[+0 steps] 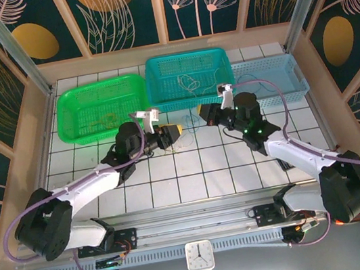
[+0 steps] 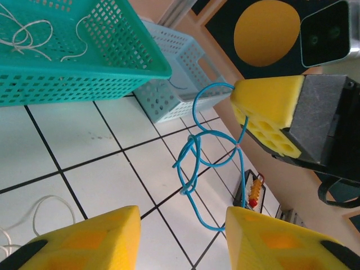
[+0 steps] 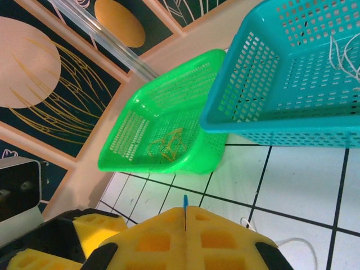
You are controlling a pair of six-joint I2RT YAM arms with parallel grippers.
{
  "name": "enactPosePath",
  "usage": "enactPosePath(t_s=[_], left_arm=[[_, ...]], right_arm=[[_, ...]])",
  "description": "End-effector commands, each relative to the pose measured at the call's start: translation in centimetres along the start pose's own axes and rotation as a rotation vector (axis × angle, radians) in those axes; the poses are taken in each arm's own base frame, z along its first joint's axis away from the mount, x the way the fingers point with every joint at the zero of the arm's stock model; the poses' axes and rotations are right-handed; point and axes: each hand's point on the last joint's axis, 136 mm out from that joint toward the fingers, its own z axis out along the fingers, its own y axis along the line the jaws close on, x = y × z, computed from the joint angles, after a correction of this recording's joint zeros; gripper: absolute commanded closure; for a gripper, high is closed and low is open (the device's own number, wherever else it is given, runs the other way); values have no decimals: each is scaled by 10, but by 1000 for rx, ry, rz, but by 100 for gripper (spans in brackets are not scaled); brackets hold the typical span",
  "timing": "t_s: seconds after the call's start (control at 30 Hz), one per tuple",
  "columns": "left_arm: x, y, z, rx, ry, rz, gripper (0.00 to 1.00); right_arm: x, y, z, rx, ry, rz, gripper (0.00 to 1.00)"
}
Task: Untangle the cables
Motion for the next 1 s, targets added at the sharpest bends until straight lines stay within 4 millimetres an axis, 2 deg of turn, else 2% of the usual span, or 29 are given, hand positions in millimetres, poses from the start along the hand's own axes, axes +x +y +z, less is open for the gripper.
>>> enactPosePath(t_s=[0.0, 0.3, 0.47, 0.73, 0.77, 0.9, 0.97], left_arm=[[-20, -19, 4, 72, -45, 25, 56], [-21, -18, 12, 89, -42, 10, 56], [-19, -16, 14, 87, -37, 7, 61], [-19, -14, 14, 81, -44, 8, 94], [-19, -14, 14, 78, -48, 8, 100], [-26, -16, 10, 70, -77, 13, 100], [-32, -19, 5, 67, -104, 17, 100]], right_arm=[[3, 8, 2, -37, -3, -1, 100], [6, 16, 3, -52, 4, -6, 100], [5, 17, 3, -52, 2, -7, 100], [6, 14, 3, -38, -1, -6, 100], [6, 12, 3, -28, -2, -3, 100], [11, -12, 3, 75, -18, 24, 100], [17, -33, 1, 144, -27, 60, 100]])
